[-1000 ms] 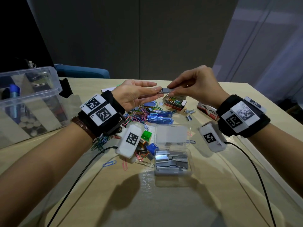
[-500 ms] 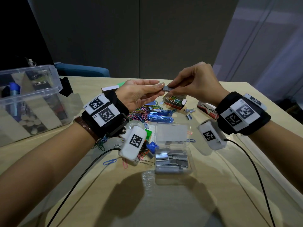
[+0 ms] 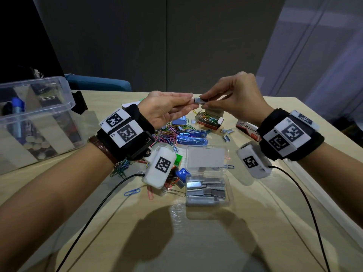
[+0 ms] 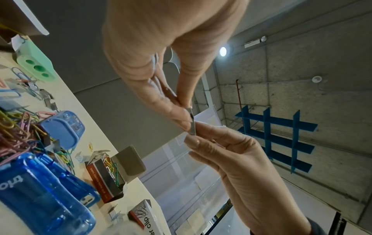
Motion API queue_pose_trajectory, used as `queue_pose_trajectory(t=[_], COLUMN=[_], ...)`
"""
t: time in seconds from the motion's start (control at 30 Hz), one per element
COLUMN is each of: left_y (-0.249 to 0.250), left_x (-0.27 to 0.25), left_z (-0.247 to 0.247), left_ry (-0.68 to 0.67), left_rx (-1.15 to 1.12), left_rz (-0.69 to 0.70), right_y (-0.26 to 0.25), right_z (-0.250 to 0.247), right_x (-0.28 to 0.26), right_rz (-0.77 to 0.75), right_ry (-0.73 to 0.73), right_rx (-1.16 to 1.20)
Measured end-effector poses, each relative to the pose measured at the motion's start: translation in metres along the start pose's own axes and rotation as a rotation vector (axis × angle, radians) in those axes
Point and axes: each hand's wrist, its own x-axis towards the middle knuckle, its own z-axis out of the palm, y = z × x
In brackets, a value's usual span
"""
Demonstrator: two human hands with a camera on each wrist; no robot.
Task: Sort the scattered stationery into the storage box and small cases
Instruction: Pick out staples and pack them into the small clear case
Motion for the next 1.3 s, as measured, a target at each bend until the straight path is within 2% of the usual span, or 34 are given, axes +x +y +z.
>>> queue_pose_trajectory(t=[0.4,0.5,0.63,0.77,0.9,1.0,1.17,1.3], left_y=[0.002,0.0,-0.006,-0.009,-0.013,-0.02,-0.027,-0.033], left_x=[0.0,-0.002,-0.006,-0.012,-0.016,-0.016,-0.019,-0.02], left_z=[0.0,0.0,0.0,-0.007,-0.025,-0.038,-0.041,-0.033], left_ry=[0.021,-0.005,-0.022,-0.119,-0.213,-0.24,-0.434,-0.502], left_rx=[0.066,0.109,0.201,0.341,0.696,0.859,0.956,1.024], left_rz=[0.004,0.048,0.126,0.115,0.12,0.1,0.023,0.002], right_y=[-0.01,-0.013,-0.022,-0.03,-0.032,-0.03,-0.021,-0.016], right_z=[-0.004,-0.005,-0.006,-0.005,-0.005,-0.002,0.008,0.009], right_x=[-0.004,-0.006,-0.015,-0.029,-0.046,-0.062,-0.084,-0.098], right_rz=[-0.014,-0.035,-0.075,-0.098,-0.088,-0.083,-0.091,-0.058], right_ry=[-0.057,-0.085,-0.045,-0.089,-0.179,-0.285,-0.445,-0.501], right_rx=[-0.061,-0.179,-0.337,-0.328,-0.253,-0.207,-0.235,-0.284])
